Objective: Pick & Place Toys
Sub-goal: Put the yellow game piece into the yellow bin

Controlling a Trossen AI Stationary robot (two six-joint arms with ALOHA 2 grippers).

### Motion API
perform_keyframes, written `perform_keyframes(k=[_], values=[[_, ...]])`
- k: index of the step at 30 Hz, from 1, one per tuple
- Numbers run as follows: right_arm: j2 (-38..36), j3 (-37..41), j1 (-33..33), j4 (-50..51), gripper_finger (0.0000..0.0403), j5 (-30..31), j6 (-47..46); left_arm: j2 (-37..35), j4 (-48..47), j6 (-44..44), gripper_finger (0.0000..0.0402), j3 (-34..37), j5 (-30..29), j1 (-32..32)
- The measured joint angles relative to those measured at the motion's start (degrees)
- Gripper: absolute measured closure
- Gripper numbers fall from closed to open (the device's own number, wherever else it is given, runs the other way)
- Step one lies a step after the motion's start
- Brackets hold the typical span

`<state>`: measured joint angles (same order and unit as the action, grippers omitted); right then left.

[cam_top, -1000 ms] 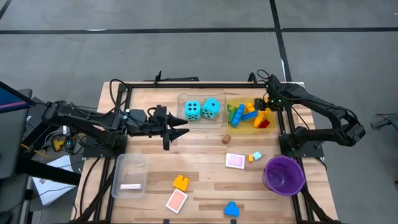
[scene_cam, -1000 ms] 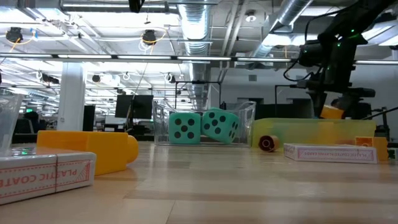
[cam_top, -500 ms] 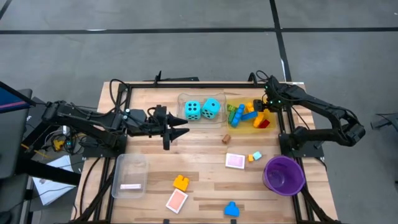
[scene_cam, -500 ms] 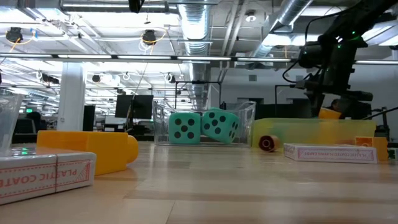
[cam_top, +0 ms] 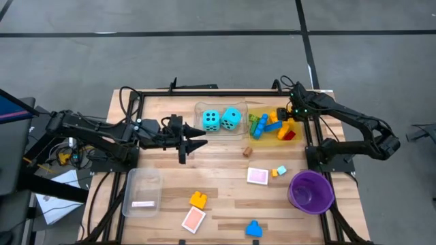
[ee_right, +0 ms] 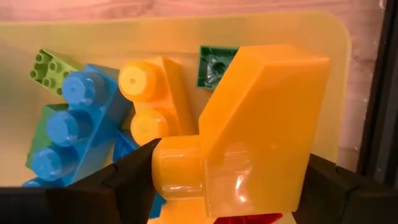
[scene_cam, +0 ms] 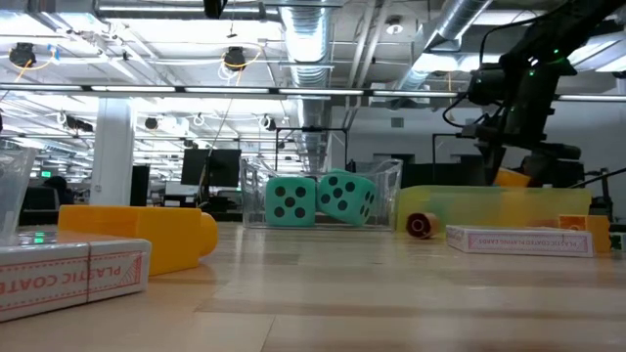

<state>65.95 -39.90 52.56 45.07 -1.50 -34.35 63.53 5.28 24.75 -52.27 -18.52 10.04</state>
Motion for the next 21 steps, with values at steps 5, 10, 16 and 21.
perform_keyframes(k=[5, 10, 16, 21], values=[[0.0, 0.0, 0.0, -0.4, 0.0117, 0.0, -0.1, 0.0, 0.0, 0.0, 0.0206, 0.0, 0.0, 0.0], [-0.7, 0.0, 0.0, -0.4, 0.0117, -0.1, 0.0, 0.0, 0.0, 0.0, 0.0206, 0.0, 0.0, 0.0], [-1.8, 0.0, 0.0, -0.5, 0.0107, -1.4, -0.2, 0.0, 0.0, 0.0, 0.0206, 0.0, 0.3, 0.0], [-2.2, 0.0, 0.0, 0.0, 0.0063, -1.5, -0.7, 0.0, 0.0, 0.0, 0.0206, 0.0, 0.3, 0.0]])
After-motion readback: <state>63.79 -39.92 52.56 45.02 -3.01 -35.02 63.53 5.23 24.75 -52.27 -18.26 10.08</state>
